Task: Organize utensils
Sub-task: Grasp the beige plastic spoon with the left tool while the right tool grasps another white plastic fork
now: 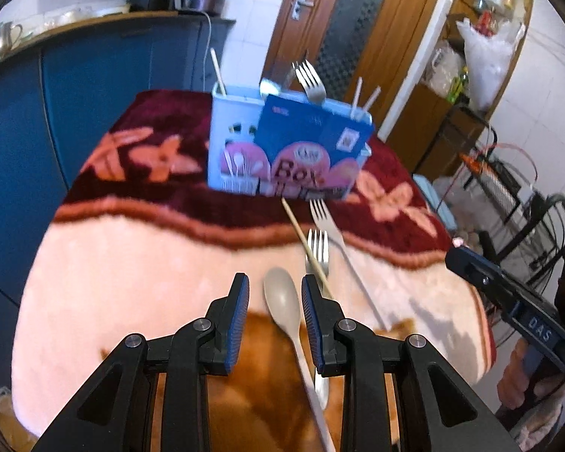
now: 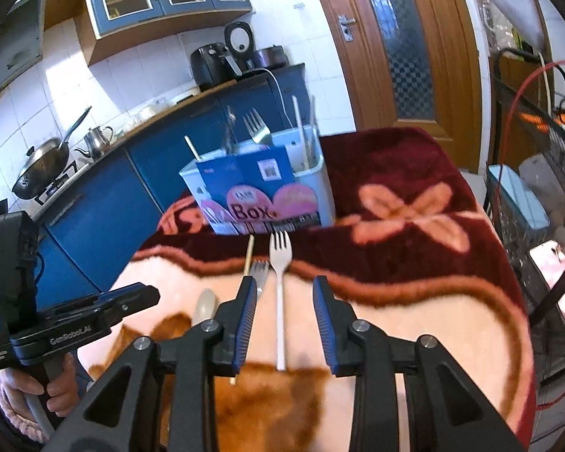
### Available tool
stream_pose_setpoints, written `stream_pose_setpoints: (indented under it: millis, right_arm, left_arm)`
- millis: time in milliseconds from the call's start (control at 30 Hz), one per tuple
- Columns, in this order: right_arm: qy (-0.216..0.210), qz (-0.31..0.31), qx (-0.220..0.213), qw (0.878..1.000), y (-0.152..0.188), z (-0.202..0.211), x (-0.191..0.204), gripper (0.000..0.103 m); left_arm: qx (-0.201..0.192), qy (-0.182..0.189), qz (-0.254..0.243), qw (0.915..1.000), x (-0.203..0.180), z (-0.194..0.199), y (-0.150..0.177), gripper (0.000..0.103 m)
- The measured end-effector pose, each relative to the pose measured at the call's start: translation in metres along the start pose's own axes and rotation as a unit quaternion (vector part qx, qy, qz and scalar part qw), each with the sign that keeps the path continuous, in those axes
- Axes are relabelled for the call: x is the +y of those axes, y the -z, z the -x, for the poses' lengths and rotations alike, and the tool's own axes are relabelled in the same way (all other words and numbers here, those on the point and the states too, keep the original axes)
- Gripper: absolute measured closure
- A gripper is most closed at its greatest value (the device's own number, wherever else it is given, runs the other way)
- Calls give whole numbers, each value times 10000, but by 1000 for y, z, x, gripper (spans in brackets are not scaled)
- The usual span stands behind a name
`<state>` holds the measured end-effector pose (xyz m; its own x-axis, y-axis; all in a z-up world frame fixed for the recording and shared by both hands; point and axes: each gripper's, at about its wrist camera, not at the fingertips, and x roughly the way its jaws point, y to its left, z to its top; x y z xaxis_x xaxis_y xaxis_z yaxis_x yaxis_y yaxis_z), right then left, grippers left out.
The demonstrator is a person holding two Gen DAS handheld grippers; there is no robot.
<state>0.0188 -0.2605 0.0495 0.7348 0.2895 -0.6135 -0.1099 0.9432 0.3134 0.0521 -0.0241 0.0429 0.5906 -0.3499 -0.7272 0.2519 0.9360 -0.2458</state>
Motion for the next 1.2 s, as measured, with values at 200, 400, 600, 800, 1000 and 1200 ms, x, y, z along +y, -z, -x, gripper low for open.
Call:
stream_pose_setpoints:
  millis: [200, 400, 600, 800, 1000, 1200]
  right_arm:
    - [22, -21, 176, 9998, 9, -6, -15, 66]
    - [-48, 22, 333, 9994, 9, -18, -28, 66]
    - [-140, 35, 415, 9990, 4, -27, -36, 65]
    - [-196, 50, 551, 9983, 3, -37, -36, 65]
    - [-123, 174, 719, 9972, -3, -44, -27, 65]
    - [-152, 242, 1085, 9937, -9, -60, -17, 65]
  left_arm:
    - [633, 45, -41, 9980, -9, -21, 11, 74]
    - [1262, -68, -39, 9920, -14, -42, 17, 74]
    - [1667, -16, 206, 9858, -12, -59, 18, 74]
    - [1572, 46, 485, 9864, 0, -62, 12, 93]
    - [1258, 160, 569, 9903, 11, -56, 3, 94]
    - [623, 163, 552, 9964, 25, -40, -15, 95]
